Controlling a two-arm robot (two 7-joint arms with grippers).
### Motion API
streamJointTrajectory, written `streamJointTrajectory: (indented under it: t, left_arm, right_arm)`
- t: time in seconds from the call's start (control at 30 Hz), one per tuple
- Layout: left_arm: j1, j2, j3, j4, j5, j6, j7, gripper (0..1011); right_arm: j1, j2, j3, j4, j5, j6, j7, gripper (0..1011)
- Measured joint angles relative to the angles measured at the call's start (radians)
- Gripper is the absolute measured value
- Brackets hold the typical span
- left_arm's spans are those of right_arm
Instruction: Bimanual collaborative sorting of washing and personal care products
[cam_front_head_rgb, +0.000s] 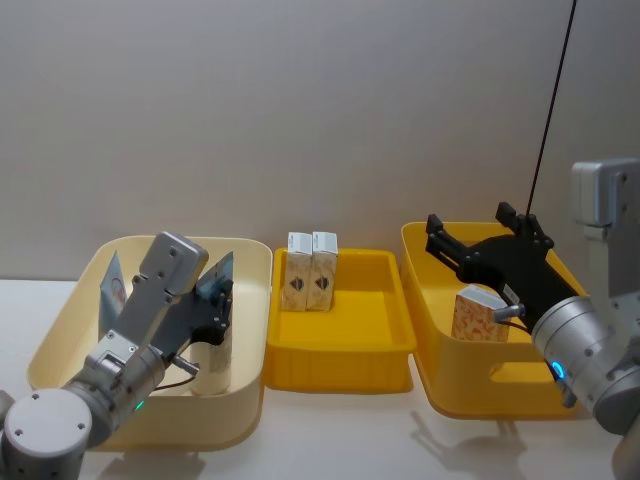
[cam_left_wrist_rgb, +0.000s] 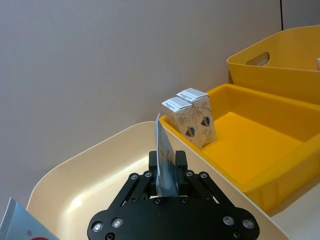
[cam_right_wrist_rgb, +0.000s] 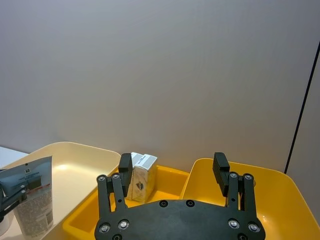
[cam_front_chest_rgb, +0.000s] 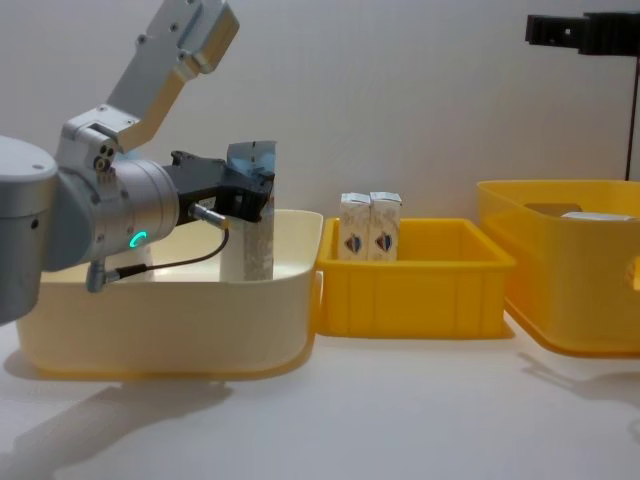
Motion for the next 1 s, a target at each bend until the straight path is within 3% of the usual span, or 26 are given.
streamJointTrajectory:
  t: [0.53,1.0]
  left_arm:
    - [-0.009,-0.001,-0.002,0.006,0.001,-0.006,-0.009,125]
    - [-0.072,-0.009,-0.028,-0.007,-0.013,-0.078,-0.054,125]
  right_arm:
    - [0.0,0.0,0.0,0.0,0.0,0.0,0.0,1001]
    - [0.0,0.0,0.0,0.0,0.0,0.0,0.0,1001]
